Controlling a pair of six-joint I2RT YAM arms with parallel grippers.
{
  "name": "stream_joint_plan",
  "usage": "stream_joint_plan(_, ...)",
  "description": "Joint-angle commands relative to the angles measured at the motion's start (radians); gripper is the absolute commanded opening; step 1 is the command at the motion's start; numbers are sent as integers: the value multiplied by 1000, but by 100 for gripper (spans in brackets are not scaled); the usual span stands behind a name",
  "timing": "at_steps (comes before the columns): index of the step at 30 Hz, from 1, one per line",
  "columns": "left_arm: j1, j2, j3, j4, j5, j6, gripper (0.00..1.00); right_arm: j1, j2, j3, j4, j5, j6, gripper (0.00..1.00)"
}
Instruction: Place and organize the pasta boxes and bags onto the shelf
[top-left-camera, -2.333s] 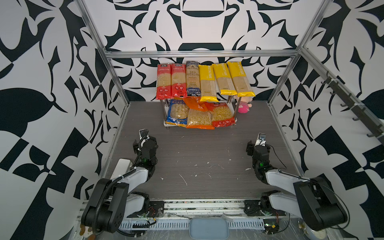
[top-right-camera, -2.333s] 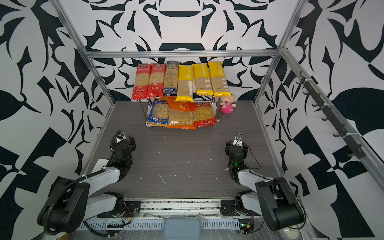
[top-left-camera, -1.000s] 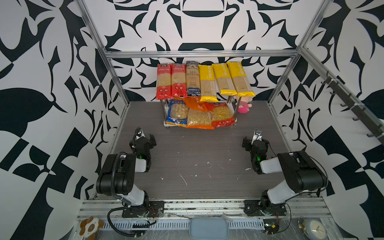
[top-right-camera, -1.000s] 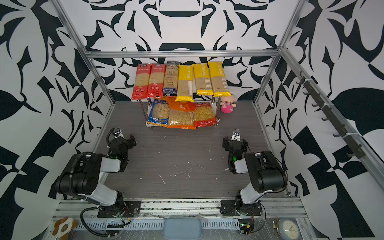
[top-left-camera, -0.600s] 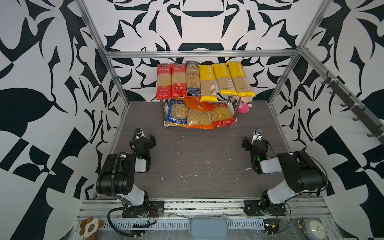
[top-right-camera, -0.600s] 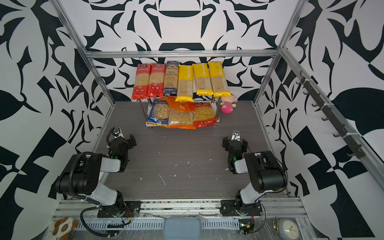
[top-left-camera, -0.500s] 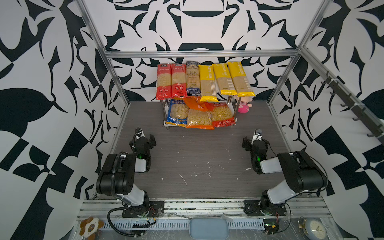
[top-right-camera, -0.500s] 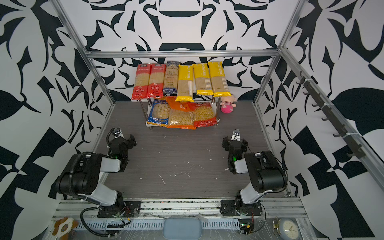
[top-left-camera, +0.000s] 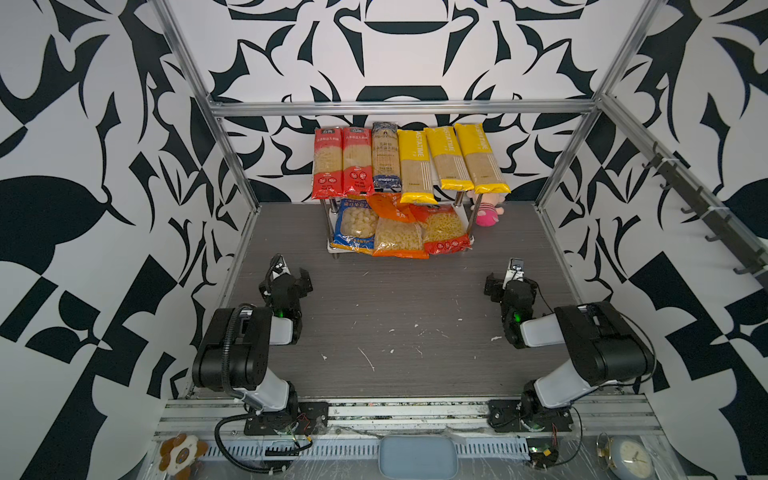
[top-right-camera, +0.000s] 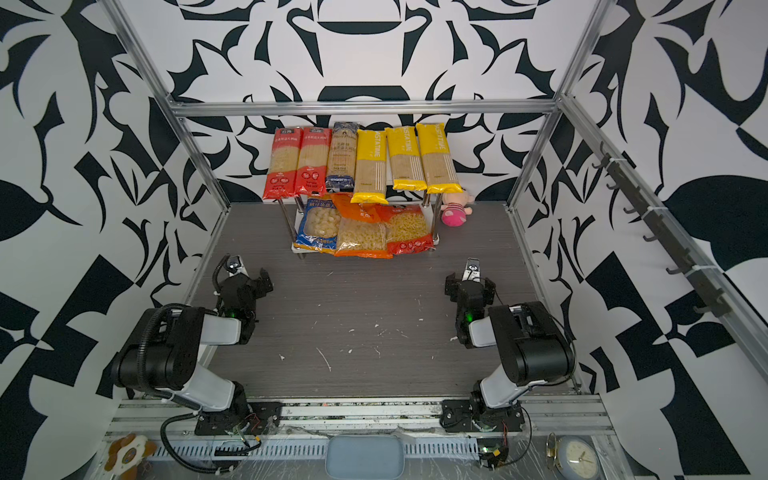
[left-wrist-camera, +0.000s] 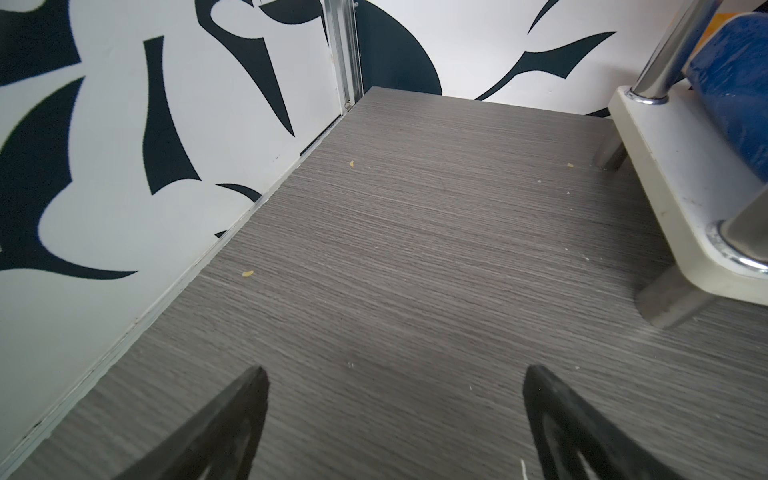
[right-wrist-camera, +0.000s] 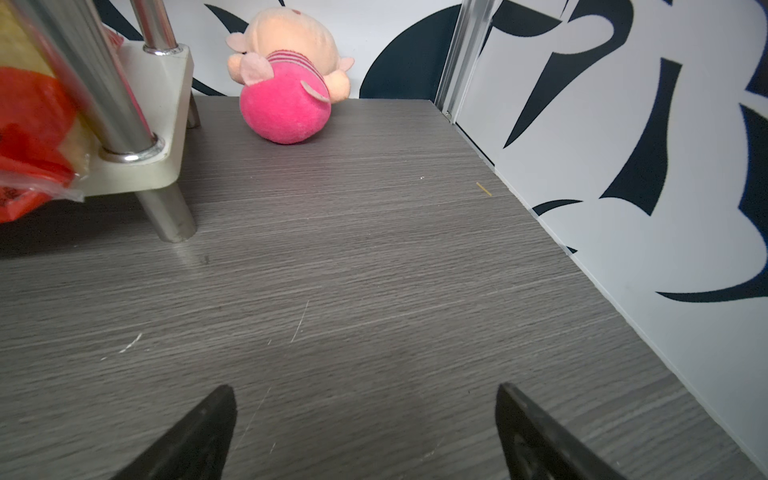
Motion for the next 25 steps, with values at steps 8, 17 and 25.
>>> stream_joint_plan(8, 3, -1, 16, 14, 4, -6, 99, -3, -5, 24, 18, 2, 3, 100)
stream_joint_plan(17, 3, 0, 17, 12, 3, -7, 99, -3, -5, 24, 18, 3, 3, 100)
stream_joint_plan(25, 8, -1, 15, 16, 9, -9, 99, -3, -5, 24, 18, 2, 2, 100)
